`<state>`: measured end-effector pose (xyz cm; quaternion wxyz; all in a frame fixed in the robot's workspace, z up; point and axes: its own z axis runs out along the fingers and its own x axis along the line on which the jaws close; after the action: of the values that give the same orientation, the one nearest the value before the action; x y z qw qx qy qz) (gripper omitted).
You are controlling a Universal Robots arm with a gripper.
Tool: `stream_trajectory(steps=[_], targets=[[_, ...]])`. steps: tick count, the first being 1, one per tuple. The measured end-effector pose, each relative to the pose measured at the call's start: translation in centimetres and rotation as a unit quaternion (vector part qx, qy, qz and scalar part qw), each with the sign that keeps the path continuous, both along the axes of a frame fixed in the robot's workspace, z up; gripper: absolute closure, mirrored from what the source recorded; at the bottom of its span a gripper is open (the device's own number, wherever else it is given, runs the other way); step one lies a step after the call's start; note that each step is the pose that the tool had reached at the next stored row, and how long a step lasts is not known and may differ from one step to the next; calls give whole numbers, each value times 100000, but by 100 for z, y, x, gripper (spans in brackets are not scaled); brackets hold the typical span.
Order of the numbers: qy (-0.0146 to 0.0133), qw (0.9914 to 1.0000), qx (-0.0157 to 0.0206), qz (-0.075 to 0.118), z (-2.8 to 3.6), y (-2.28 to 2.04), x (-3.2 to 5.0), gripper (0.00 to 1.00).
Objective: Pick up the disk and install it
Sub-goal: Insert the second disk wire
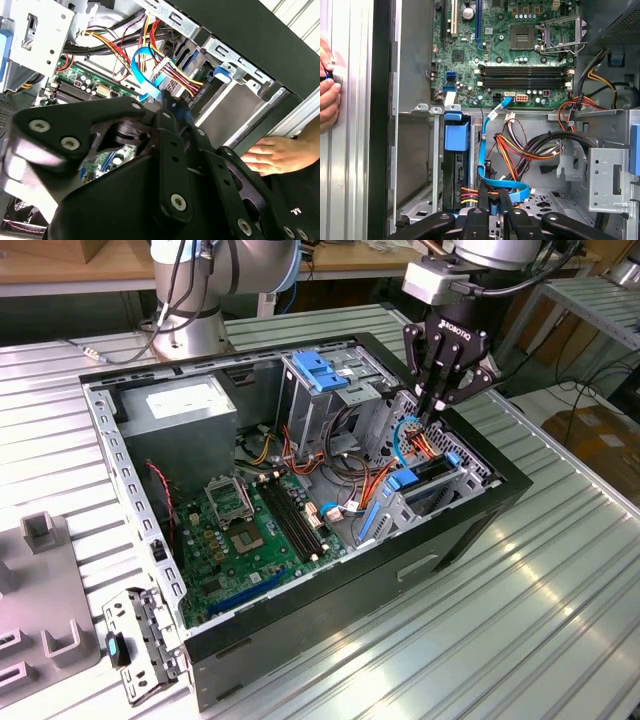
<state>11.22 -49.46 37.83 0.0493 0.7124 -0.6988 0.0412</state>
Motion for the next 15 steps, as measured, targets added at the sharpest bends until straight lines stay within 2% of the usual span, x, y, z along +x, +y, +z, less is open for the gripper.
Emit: stream_trajectory(steps=[2, 8, 9, 10, 12, 13, 15], targets=[[0, 100000, 2, 1, -12, 0, 0, 89], [0, 100000, 3, 2, -47, 0, 0, 89], [-1, 100000, 5, -2, -52, 0, 0, 89], [0, 100000, 1, 1, -57, 0, 0, 83], [0, 100000, 2, 1, -69, 0, 0, 83], [-1, 100000, 5, 0, -79, 0, 0, 76], [-1, 100000, 2, 2, -93, 0, 1, 76]])
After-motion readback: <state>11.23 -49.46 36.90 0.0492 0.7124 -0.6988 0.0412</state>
